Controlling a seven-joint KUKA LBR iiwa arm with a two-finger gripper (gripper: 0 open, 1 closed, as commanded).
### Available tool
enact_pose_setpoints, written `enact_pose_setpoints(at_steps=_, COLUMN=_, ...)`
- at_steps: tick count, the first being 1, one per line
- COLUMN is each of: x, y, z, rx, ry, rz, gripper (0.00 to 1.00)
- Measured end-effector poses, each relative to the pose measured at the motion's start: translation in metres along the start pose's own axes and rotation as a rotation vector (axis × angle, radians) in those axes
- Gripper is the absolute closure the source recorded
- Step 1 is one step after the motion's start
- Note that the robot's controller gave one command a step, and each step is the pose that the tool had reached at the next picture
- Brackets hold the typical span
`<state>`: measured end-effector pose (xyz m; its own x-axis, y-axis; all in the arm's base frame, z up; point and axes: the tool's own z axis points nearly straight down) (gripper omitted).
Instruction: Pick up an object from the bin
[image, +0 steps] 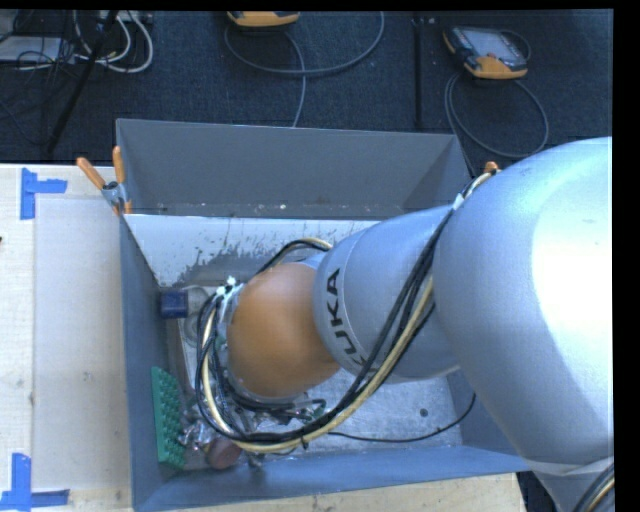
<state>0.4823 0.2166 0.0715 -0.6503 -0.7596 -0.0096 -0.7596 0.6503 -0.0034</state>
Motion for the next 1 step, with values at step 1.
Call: enact_pose_setpoints(at_steps=1, x=-0.0003, y=-0.0004, z=-0.0009, rx=-0.001, ry=-0.001, rz=0.005, gripper=1.0)
